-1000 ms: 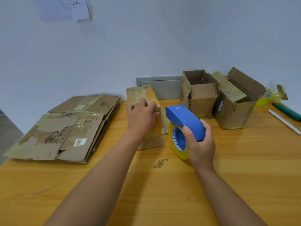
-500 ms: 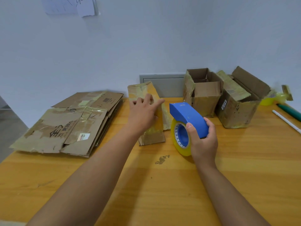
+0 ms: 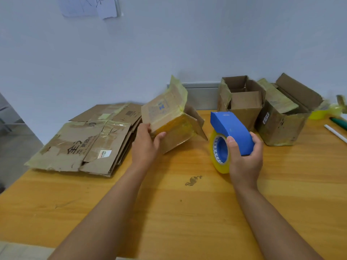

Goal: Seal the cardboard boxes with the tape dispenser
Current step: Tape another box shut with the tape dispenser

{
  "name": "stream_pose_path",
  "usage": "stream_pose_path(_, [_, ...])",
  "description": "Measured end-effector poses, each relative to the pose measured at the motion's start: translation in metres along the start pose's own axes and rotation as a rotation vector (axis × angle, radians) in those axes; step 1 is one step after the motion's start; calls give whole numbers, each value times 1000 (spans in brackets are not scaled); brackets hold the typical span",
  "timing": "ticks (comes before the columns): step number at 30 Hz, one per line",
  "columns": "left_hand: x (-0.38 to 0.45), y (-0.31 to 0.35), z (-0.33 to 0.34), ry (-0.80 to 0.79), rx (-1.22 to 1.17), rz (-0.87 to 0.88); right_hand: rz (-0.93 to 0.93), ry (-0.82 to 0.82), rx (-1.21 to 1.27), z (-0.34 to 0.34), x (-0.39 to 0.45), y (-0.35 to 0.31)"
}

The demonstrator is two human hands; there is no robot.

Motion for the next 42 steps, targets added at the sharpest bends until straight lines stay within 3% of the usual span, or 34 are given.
stream_pose_path(8, [-2,-22,-1,79,133,-2,22,-24,-12,0,0,6])
stream_pose_path(12, [-1,-27,0,38,125,-51,25,-34,-26,1,0,7])
stream_pose_path(35, [6,-45,19,-248,312,46,23,-63,-66,1,-2,3])
stream_pose_path(39, [2,-41,17,-228,189,1,26,-71,-61,0,-2,4])
stream_pose_path(42, [1,-28,2,-64,-25,-21,24,-68,-57,1,-2,3])
Point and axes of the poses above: each hand's wrist, its own x-axis towards the middle knuckle, its own z-axis out of the palm, y = z × x, the point moved 1 cm from there along x, towards the middle knuckle, and after that the axes turned 14 degrees about x, right-handed, at the moved point
